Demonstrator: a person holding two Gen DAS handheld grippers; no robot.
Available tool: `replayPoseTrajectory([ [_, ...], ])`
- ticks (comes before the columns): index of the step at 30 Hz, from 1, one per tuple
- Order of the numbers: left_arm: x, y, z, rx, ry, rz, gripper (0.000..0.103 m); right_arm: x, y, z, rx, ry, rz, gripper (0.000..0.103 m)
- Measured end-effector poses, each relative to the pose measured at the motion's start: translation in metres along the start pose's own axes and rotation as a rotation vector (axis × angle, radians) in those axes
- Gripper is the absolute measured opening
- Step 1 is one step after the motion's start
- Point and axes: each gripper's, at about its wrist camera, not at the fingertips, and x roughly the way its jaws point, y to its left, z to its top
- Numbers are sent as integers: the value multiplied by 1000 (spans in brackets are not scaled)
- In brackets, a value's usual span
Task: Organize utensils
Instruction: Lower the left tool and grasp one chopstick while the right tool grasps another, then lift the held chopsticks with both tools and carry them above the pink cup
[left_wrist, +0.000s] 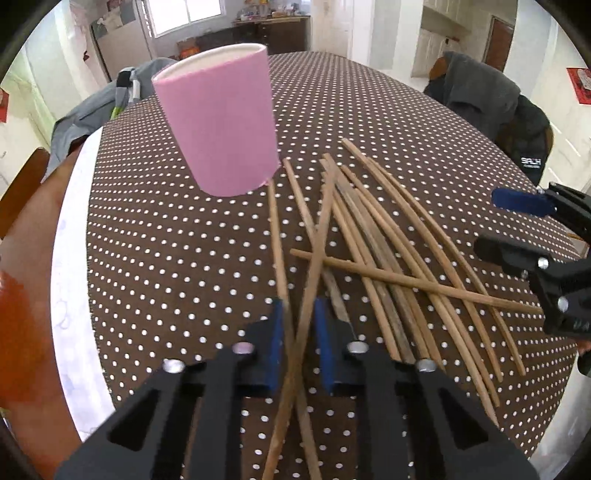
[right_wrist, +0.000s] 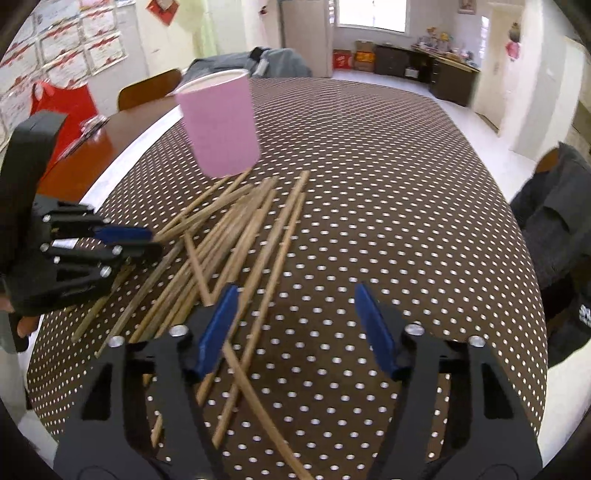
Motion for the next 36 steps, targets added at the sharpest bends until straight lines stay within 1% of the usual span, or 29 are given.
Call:
replayPoseTrajectory([
  [2, 0, 2, 2, -20, 3, -12, 6, 3, 10, 2, -38, 18, 21, 51],
  [3, -2, 4, 2, -26, 1, -18, 6, 7, 15, 3, -62, 33, 33, 46],
  [5, -5, 5, 2, -32, -5, -4, 6, 13, 27, 5, -105, 65, 57, 43],
  [7, -10, 7, 1, -49, -19, -12, 6, 17, 34, 5, -141, 88, 68, 35],
  [10, -20, 8, -1, -72, -44, -17, 6, 24, 48, 9, -210, 134, 83, 34],
  [14, -35, 11, -5, -114, -83, -43, 6, 35, 55, 14, -249, 195, 110, 28],
  [16, -41, 10, -5, -119, -106, -45, 6, 42, 56, 17, -249, 205, 109, 19],
  [19, -53, 7, -6, -125, -156, -74, 6, 48, 52, 23, -225, 227, 130, 10],
  [22, -64, 4, -6, -136, -211, -107, 6, 57, 49, 28, -211, 249, 153, 8],
  [26, -75, 3, -4, -160, -285, -134, 6, 64, 46, 32, -210, 267, 151, 6],
  [28, -81, 3, -3, -174, -324, -161, 6, 63, 45, 29, -200, 269, 158, 6],
  [30, -86, 3, -4, -180, -353, -181, 6, 58, 41, 31, -184, 259, 166, 6],
  [32, -90, 0, -3, -173, -381, -184, 6, 50, 35, 30, -158, 243, 178, 6],
  [36, -98, 2, -5, -197, -433, -240, 6, 36, 15, 33, -96, 188, 225, 6],
])
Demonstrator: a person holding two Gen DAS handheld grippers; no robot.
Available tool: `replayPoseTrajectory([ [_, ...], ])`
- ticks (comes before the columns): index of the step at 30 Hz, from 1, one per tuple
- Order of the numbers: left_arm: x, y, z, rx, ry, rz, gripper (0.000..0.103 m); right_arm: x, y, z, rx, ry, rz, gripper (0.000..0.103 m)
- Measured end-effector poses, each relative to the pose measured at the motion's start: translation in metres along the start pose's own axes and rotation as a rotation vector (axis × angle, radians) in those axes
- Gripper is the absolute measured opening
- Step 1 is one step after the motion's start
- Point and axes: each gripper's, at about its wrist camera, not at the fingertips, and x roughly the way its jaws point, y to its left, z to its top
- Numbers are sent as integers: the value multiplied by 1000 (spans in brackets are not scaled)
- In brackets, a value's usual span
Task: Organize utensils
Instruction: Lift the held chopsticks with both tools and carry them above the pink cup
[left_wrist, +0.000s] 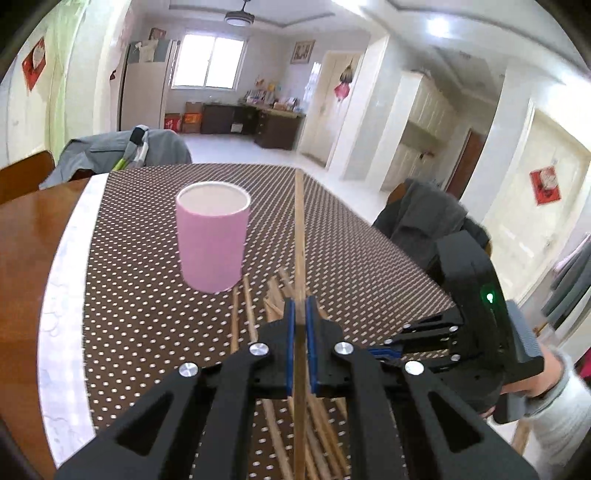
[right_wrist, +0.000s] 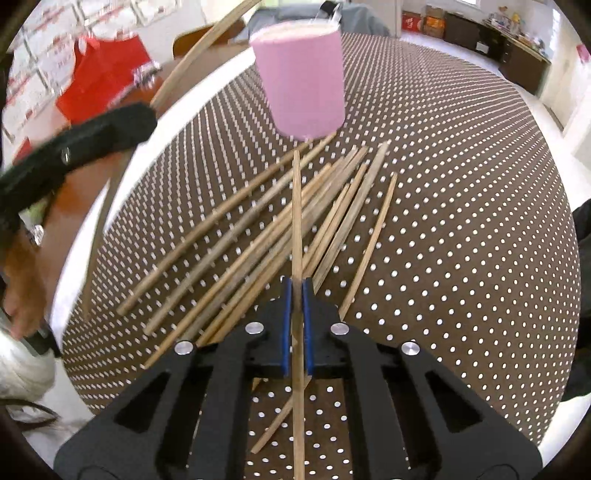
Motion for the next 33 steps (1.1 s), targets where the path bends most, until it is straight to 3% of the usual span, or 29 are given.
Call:
replayPoseTrajectory([
  [10, -12, 6, 24, -57, -205, -43, 6, -51, -18, 23, 130, -313, 94, 6],
  [17, -9, 8, 57, -51, -332, -16, 6, -76, -19, 66, 175, -565, 169, 6],
  [20, -5, 13, 73, -46, -386, 5, 6, -80, -15, 84, 191, -630, 179, 6],
  [24, 3, 23, 94, -62, -433, 27, 6, -72, -11, 118, 187, -655, 213, 6],
  [33, 13, 50, 117, -131, -604, 88, 6, -67, -11, 155, 229, -849, 133, 6],
])
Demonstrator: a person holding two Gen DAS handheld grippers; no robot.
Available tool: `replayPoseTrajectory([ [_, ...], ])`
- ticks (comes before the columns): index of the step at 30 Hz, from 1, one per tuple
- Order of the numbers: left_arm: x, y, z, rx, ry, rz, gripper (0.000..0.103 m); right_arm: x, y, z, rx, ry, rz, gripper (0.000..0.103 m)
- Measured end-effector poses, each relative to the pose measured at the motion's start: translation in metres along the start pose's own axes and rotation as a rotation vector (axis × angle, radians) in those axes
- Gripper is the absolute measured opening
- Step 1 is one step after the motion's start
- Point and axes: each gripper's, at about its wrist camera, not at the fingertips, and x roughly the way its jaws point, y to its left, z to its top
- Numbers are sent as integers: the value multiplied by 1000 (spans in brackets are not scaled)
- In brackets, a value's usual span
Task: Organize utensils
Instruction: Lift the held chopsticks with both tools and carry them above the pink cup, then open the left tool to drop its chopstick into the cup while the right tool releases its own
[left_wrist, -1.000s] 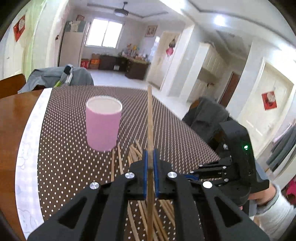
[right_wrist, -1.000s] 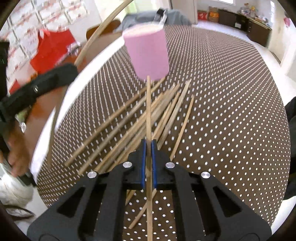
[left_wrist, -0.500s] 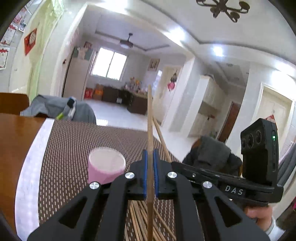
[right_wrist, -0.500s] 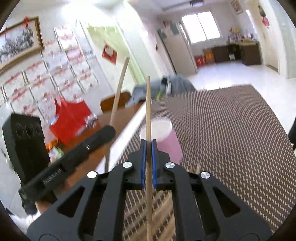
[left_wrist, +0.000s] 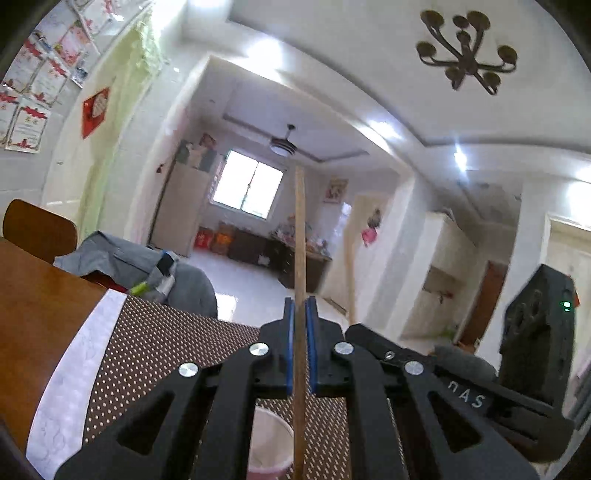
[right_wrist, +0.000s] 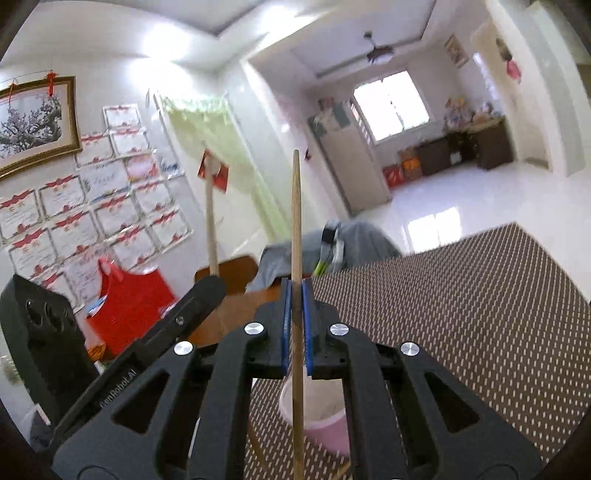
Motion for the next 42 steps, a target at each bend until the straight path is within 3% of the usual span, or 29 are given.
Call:
replayPoseTrajectory([
  [8, 24, 9, -1, 30, -56, 61, 6, 27, 0, 1, -15, -106, -30, 6],
  [16, 32, 15, -10, 63, -22, 76, 6, 43, -9, -9, -33, -116, -50, 6],
  [27, 26, 17, -22, 86, 89, 89, 8, 39, -13, -31, -58, -67, -71, 7],
  [30, 20, 14, -23, 102, 105, 94, 23, 33, -11, -35, -69, -56, -76, 7],
  [35, 11, 12, -23, 106, 124, 100, 24, 24, -12, -41, -71, -35, -90, 7],
  [42, 0, 11, -27, 112, 171, 122, 37, 16, -11, -48, -72, 4, -106, 7],
])
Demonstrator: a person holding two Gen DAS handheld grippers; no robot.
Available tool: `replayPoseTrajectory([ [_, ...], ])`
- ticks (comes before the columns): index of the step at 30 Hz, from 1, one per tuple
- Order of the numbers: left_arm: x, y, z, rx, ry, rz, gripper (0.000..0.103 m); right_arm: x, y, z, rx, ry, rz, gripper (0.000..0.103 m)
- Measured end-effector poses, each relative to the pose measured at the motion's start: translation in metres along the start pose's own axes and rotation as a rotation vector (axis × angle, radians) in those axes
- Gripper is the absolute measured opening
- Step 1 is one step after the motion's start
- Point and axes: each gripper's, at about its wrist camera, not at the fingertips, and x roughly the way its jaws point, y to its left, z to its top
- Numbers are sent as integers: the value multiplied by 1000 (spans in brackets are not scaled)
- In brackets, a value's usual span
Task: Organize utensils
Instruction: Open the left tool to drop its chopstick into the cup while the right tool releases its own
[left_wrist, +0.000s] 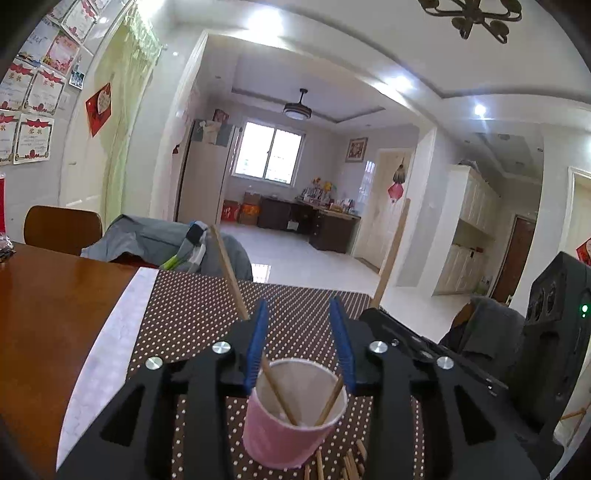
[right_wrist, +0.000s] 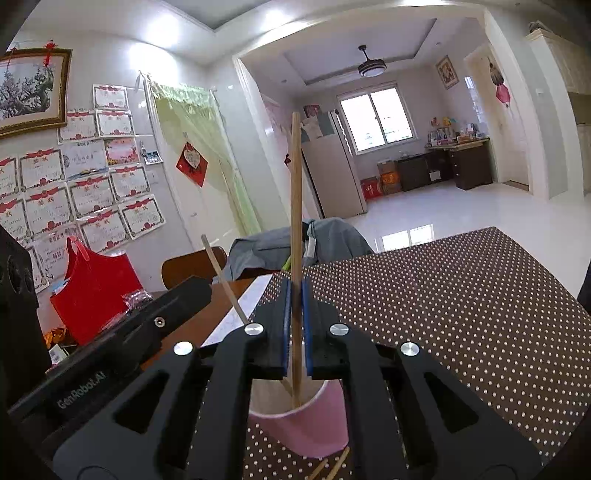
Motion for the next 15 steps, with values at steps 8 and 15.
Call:
replayPoseTrajectory([
  [8, -13, -1, -7, 35, 54, 32, 44, -8, 0, -10, 3, 43, -20, 7],
  [15, -23, -2, -13, 50, 110, 43, 48, -18, -2, -17, 17, 83, -62, 14],
])
